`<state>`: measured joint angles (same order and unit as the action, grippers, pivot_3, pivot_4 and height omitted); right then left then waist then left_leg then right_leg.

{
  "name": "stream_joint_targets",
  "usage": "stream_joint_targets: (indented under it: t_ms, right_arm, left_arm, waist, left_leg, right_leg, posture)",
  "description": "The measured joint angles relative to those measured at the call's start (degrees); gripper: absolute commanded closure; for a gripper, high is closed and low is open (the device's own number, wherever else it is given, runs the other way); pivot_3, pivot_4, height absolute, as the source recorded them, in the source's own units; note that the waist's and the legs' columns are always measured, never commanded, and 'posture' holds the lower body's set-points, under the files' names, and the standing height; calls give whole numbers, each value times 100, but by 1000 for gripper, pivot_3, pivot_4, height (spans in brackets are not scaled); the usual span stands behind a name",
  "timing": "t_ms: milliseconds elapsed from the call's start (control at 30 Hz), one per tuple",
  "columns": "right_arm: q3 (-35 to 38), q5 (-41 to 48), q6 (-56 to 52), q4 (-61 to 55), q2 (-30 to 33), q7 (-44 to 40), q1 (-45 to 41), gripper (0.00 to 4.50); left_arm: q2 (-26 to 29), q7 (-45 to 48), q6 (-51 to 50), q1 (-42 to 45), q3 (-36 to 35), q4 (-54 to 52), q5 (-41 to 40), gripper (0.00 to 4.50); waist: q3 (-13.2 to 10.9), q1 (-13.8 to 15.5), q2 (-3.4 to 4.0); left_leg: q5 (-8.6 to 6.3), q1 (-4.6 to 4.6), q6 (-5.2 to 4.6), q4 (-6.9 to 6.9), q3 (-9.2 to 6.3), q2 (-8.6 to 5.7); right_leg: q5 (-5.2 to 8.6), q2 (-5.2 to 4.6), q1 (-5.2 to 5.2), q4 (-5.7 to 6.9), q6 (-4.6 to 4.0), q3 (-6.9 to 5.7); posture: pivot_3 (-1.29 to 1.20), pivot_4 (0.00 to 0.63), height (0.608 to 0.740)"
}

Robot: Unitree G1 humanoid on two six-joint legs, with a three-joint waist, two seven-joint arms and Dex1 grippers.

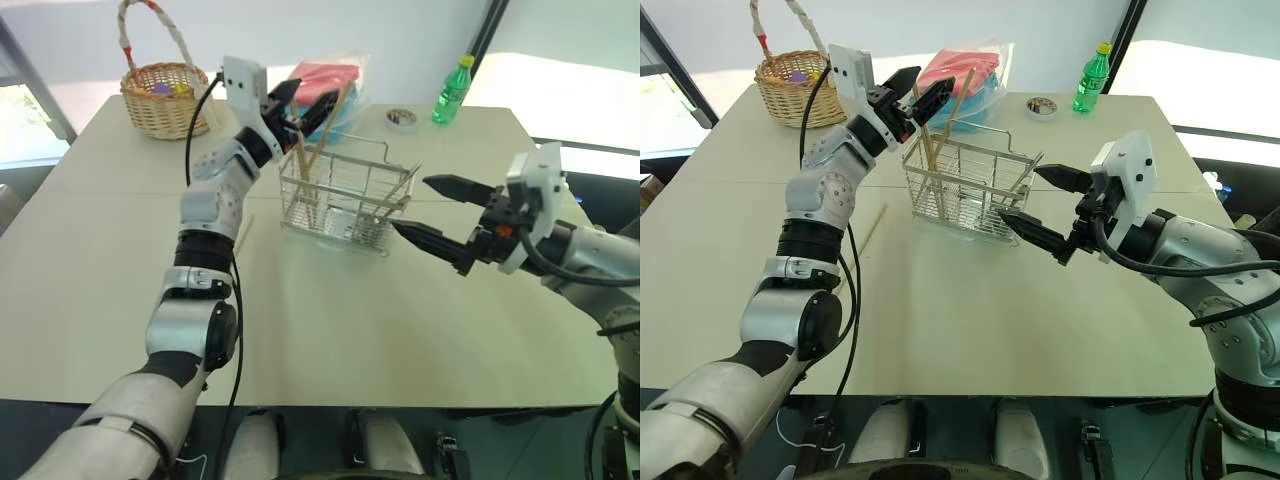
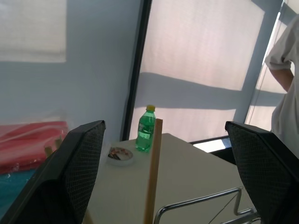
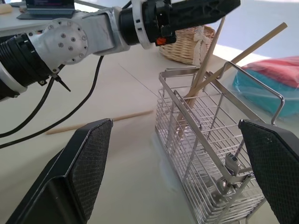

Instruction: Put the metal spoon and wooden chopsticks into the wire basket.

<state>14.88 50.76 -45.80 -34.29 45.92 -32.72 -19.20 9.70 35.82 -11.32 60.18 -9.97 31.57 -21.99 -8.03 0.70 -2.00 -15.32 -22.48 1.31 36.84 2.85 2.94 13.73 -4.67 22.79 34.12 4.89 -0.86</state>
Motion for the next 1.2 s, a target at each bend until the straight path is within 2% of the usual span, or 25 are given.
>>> stream_joint_targets:
  t_ms: [200, 333, 533, 700, 833, 1033, 1200]
  right_arm:
    - [-127, -59, 39, 104, -47, -40, -114, 0]
    - [-173, -105, 55, 138, -56, -63, -153, 0]
    - [-281, -155, 82, 202, -90, -151, -153, 0]
    - [-344, -253, 123, 255, -175, -204, -157, 0]
    - [-406, -325, 123, 306, -205, -231, -157, 0]
    - [-423, -355, 123, 304, -215, -229, -154, 0]
    - [-423, -355, 123, 295, -244, -154, -153, 0]
  left_arm:
    - [532, -192, -797, -108, -131, -906, -254, 70]
    - [1258, -377, -1495, -72, -376, -1448, -461, 70]
    - [2133, -825, -3157, -352, -657, -2223, -733, 70]
    - [2184, -1329, -4532, -944, -524, -3089, -840, 70]
    - [2033, -1795, -5353, -1092, -508, -3491, -925, 70]
    - [1960, -2459, -6097, -1151, -511, -3470, -687, 70]
    - [1937, -2338, -6610, -1235, -212, -3235, -628, 70]
  waist:
    - [-3, -15, 5]
    - [-5, -22, 7]
    - [-5, 1, 8]
    - [-6, -4, 8]
    - [-7, -9, 9]
    - [-6, -14, 9]
    - [-7, 2, 9]
  left_leg:
    - [0, 1, 0, -1, -3, 1]
    - [0, 4, 0, -2, -3, 1]
    - [0, 4, 0, -1, -4, 0]
    - [0, 4, 1, 2, -4, -1]
    - [0, 5, 1, 2, -6, -1]
    - [0, 7, 1, 1, -7, -1]
    - [0, 5, 1, 1, -6, -1]
  right_leg:
    - [0, 1, 1, 2, 1, 0]
    - [-1, 2, 0, 5, 3, 0]
    - [-5, -1, -5, 4, 10, 0]
    - [-2, -1, -8, 3, 5, 1]
    - [0, 0, -5, 6, 1, 1]
    - [0, 2, -4, 7, 1, 1]
    - [1, 1, -5, 4, -2, 1]
  posture:
    - [0, 150, 728]
    - [0, 150, 728]
    - [0, 150, 728]
    - [0, 150, 728]
    - [0, 150, 728]
    - [0, 150, 728]
    - [0, 150, 728]
